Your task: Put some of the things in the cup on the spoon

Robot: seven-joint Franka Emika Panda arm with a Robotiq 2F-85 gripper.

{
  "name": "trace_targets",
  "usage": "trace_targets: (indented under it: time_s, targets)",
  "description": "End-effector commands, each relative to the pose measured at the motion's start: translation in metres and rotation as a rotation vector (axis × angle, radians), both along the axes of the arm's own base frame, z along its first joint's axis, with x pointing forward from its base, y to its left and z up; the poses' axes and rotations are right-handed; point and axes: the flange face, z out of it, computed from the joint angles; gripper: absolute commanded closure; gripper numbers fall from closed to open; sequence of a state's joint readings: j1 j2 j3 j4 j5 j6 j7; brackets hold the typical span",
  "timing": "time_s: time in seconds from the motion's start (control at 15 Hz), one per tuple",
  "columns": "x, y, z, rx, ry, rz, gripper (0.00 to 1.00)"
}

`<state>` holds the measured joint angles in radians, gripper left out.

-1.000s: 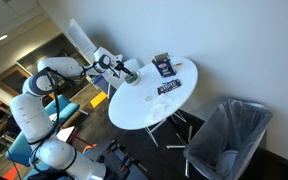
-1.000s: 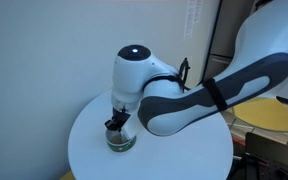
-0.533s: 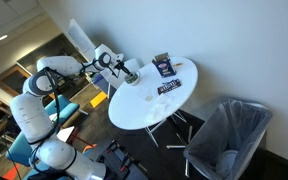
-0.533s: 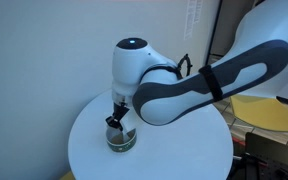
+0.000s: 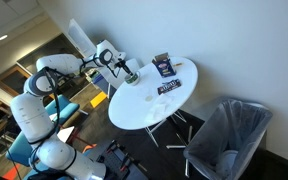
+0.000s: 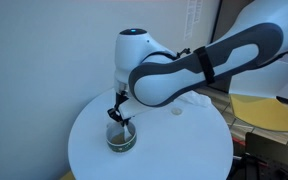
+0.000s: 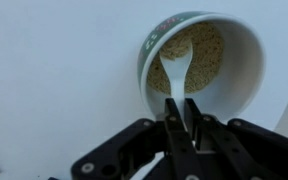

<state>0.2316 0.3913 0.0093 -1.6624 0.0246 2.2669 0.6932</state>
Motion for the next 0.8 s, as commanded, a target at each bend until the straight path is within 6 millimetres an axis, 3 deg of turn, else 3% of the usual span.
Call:
trace_targets:
  time_s: [0.0, 0.73]
  targets:
    - [0.008, -0.01, 0.01, 0.056, 0.033, -0.043, 0.97]
    - [0.026, -0.036, 0.012, 0.172, 0.074, -0.141, 0.97]
